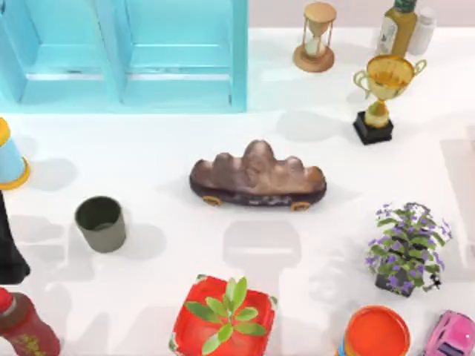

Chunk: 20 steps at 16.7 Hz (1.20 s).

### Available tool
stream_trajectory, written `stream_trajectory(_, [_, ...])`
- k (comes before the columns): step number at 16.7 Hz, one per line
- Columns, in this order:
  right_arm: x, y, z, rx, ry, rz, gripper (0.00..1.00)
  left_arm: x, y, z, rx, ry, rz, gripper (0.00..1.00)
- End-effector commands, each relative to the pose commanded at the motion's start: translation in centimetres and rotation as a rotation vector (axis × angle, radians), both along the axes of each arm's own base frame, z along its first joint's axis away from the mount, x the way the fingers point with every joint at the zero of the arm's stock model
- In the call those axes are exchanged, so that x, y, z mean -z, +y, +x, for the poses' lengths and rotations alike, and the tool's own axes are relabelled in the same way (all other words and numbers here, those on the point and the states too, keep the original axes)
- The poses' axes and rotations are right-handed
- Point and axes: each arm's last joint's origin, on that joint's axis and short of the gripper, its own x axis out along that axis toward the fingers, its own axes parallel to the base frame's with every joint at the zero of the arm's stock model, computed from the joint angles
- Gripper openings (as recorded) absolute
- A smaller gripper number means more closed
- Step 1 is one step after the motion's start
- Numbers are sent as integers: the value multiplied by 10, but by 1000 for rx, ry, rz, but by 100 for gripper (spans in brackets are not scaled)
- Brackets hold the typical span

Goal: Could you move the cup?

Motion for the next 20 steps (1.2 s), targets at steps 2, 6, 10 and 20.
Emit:
stream_trajectory(2, [0,0,0,0,0,0,100,0,0,0,0,0,0,100])
stream_trajectory(6, [0,0,0,0,0,0,100,-17,-3,1,29,101,-22,100])
stream_trajectory(10, [0,0,0,0,0,0,100,-56,-10,15,74,345,-64,100])
stream_trajectory(20, [0,0,0,0,0,0,100,-104,-72,151,81,1221,-60,100])
